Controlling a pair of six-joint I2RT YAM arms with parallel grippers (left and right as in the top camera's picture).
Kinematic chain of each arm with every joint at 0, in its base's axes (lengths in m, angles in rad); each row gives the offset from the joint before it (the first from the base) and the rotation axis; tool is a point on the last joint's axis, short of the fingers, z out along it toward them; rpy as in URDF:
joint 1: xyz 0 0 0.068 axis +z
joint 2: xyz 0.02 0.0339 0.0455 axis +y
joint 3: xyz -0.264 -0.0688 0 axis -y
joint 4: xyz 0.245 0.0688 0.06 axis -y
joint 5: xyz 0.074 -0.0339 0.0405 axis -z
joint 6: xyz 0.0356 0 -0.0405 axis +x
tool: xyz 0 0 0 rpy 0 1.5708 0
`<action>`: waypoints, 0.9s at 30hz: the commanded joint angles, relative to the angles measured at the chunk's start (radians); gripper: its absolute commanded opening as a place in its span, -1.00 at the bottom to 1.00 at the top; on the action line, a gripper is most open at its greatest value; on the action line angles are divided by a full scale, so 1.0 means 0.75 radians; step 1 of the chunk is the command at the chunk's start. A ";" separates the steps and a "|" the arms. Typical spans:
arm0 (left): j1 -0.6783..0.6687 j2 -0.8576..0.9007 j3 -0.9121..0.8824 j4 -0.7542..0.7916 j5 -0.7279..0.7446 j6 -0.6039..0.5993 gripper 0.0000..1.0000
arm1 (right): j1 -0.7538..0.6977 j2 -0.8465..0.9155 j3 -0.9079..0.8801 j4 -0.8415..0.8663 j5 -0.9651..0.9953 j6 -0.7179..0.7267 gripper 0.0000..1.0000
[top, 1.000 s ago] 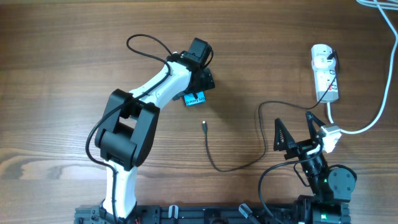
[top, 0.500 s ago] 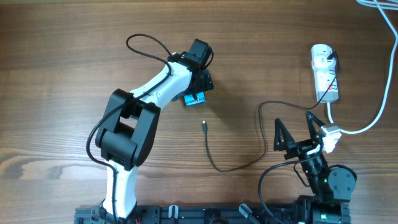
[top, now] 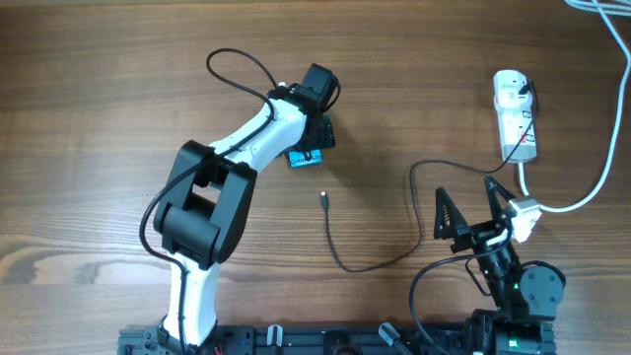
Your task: Plug charger to phone and switch on socket
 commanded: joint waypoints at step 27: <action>-0.006 0.142 -0.010 -0.027 0.059 0.075 0.58 | 0.006 -0.018 -0.003 0.003 0.013 0.017 1.00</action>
